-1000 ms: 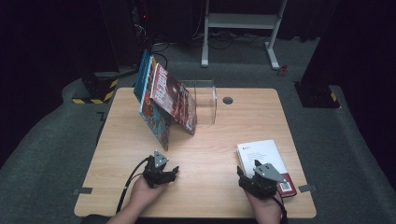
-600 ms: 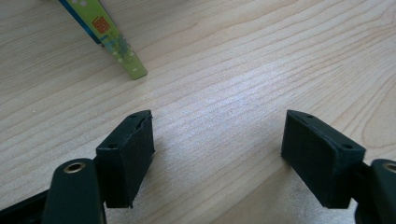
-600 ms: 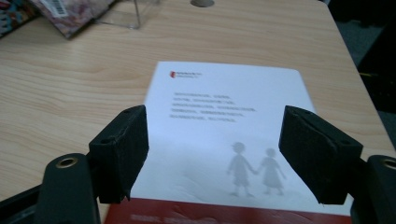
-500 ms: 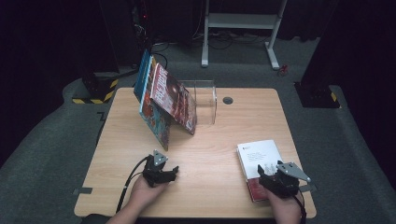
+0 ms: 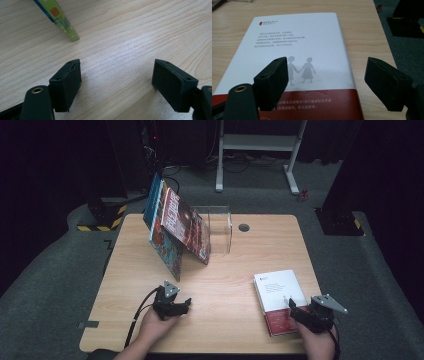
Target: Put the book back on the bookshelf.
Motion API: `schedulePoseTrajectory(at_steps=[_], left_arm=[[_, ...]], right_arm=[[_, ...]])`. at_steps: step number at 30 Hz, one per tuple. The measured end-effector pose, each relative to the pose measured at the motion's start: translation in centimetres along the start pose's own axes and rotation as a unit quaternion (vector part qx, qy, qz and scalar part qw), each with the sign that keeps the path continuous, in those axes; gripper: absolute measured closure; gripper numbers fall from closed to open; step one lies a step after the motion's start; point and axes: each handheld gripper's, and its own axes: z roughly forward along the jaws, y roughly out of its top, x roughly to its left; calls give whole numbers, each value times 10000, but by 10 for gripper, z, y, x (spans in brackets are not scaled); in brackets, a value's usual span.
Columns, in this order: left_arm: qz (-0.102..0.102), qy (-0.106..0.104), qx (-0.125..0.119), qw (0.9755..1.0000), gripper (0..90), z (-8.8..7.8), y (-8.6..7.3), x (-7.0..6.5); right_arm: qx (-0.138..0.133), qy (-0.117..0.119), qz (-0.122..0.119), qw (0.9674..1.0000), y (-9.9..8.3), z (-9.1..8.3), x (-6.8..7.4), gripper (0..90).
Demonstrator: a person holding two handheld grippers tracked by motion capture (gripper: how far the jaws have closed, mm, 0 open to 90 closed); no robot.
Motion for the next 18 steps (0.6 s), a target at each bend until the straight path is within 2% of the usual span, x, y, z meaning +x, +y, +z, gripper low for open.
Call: schedulePoseTrajectory(at_steps=[8,15,18], left_arm=[[0,2,-4,10000,233,0,0,0],[2,8,-7,10000,233,0,0,0],[2,9,-6,10000,233,0,0,0]], right_arm=[[303,203,237,9991,-6,10,-6,147],[316,357,388,9981,-7,12,-6,129],[325,341,405,9981,-7,13,-5,116]])
